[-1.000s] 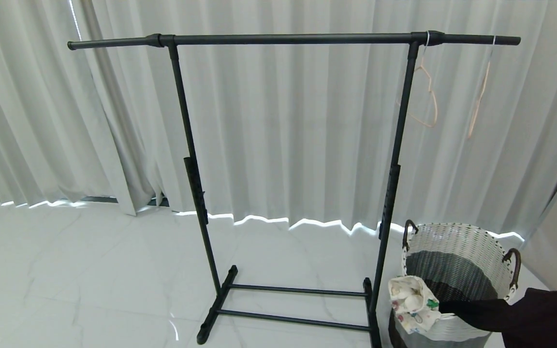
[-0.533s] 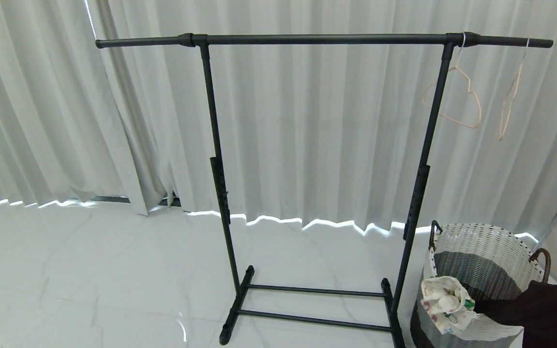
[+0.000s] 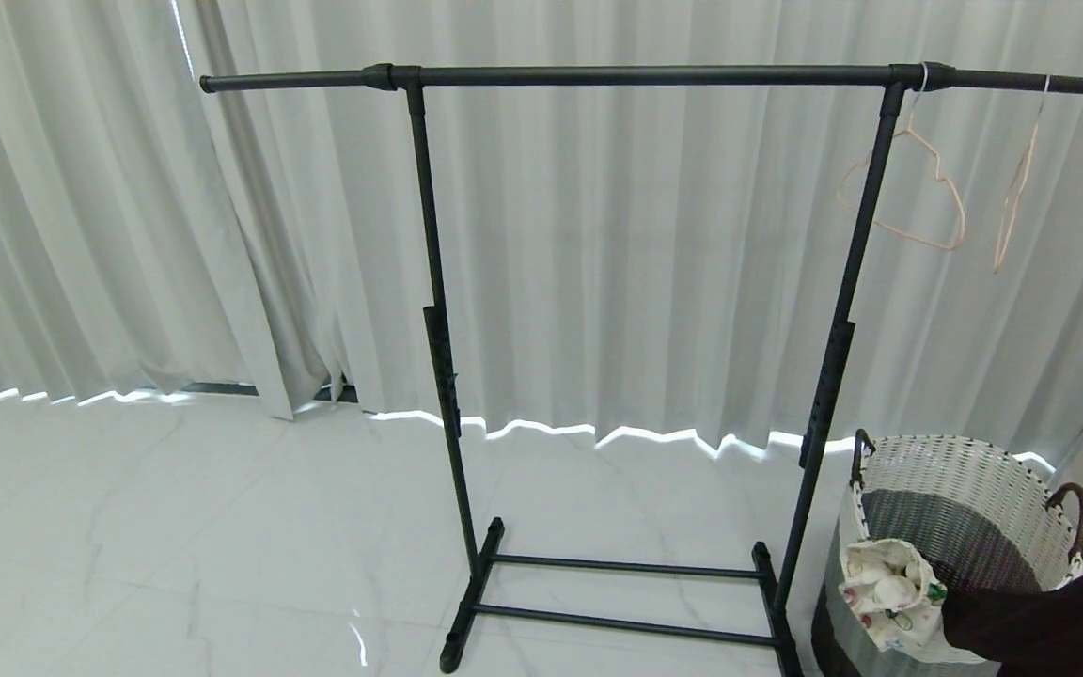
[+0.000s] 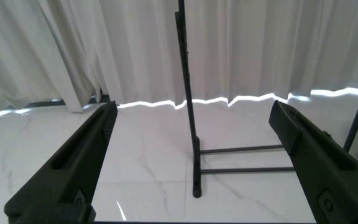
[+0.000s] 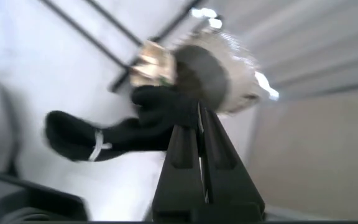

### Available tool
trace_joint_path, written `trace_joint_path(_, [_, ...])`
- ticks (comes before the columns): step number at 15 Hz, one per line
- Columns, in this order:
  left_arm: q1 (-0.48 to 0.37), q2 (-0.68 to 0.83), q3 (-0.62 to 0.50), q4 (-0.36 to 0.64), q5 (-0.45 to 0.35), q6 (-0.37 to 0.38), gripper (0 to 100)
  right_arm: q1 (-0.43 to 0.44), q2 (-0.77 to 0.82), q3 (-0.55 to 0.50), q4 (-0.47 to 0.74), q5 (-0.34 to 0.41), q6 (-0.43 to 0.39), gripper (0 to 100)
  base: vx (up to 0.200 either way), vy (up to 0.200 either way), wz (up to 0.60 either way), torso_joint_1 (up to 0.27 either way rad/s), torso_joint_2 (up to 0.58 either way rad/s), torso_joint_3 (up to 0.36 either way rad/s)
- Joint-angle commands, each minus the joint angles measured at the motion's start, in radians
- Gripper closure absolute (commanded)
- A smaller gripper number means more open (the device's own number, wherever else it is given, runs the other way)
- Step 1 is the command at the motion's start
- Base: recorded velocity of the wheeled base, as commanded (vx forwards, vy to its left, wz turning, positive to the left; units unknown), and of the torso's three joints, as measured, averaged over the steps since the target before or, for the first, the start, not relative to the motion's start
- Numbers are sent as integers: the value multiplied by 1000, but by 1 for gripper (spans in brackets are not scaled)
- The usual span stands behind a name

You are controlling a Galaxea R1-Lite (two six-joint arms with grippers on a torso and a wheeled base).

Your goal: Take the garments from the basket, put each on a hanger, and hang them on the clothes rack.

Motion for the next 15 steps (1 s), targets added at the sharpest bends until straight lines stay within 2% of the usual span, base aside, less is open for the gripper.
trace_joint_path(1, [0,0,0,0,0,1,0,155,83,11,0,0,99,100,0,0,0,0,0,0])
trace_joint_path(3, [2,0,0,0,0,3,0,295,154,8,-6,-1,206,100,0,0,0,0,0,0])
trace_joint_path(5, [0,0,0,0,0,4,0,385,218,1,-9,-1,268,100,0,0,0,0,0,0])
trace_joint_path(7, [0,0,0,0,0,3,0,427,258,-2,-11,-1,286,100,0,0,0,0,0,0])
trace_joint_path(9, [0,0,0,0,-1,-1,0,499,321,0,-47,-1,341,100,0,0,0,0,0,0])
trace_joint_path(12, [-6,0,0,-3,-9,10,0,592,392,1,-150,-14,476,100,0,0,0,0,0,0])
trace_joint_path(15, [-8,0,-29,-16,-27,-5,0,608,436,-5,-253,-43,490,100,0,0,0,0,0,0])
